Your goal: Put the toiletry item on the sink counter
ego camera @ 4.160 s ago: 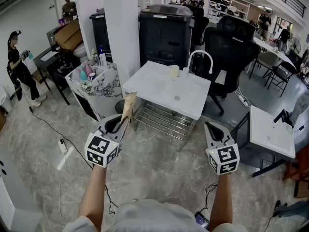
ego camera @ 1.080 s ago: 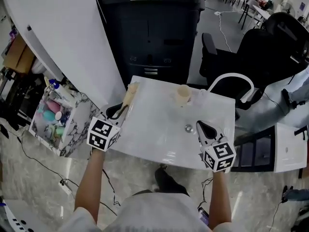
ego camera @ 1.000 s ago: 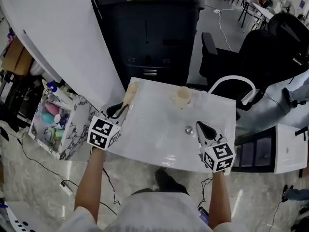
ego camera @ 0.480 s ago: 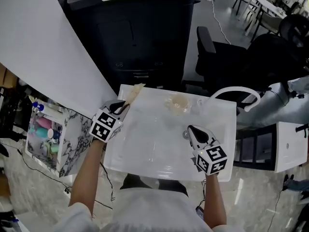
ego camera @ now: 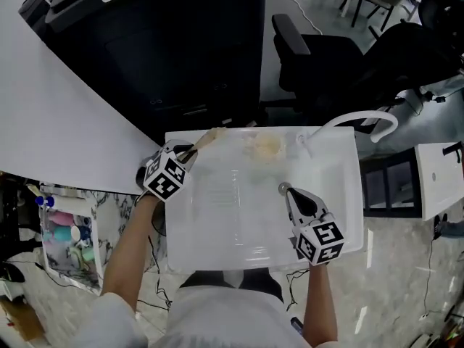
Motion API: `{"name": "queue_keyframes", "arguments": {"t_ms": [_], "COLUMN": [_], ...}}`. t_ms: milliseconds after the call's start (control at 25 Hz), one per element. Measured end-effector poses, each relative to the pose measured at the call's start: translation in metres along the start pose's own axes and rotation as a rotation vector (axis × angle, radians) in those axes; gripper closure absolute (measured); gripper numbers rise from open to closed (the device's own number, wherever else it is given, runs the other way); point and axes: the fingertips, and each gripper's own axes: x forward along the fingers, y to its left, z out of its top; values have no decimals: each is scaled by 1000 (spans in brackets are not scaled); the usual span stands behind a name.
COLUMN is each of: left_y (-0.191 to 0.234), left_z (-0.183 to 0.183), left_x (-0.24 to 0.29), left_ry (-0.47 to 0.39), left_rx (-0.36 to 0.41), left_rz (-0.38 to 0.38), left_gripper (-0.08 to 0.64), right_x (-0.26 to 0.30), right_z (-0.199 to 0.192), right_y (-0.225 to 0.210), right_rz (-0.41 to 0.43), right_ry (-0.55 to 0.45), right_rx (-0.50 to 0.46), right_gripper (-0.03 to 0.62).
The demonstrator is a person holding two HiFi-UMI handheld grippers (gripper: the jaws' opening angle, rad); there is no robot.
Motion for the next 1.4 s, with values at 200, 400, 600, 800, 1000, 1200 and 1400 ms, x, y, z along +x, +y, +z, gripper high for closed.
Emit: {"name": "queue_keyframes", "arguments": {"t_ms": [200, 400, 600, 800, 1000, 1200, 1400], "left_y": [1, -3, -9, -15, -25, -30, -38], "left_z": [-8, -19, -24, -30, -33, -36, -38], "left_x": [28, 50, 66, 74, 72, 65, 63], "left_ry": [74, 127, 148, 146, 142, 139, 144], "left_rx": [194, 337, 449, 465, 441, 410, 409], "left_rz": [-44, -57, -43, -40, -81, -88, -66], "left_gripper": [514, 514, 514, 513, 446, 442, 443], "right_x": [8, 8, 7, 8, 10, 6, 1], "right_z": [-13, -17, -16, -20, -24, -28, -34], "right_y": [12, 10, 3, 5, 6, 3, 2], "right_rz": [-23, -59, -93, -91, -79, -79, -75], "right_ry": [38, 37, 37, 50, 60, 54, 57], "right_rx": [8, 29, 41, 48, 55, 71, 69], "right_gripper": [597, 597, 597, 597, 597, 597, 597]}}
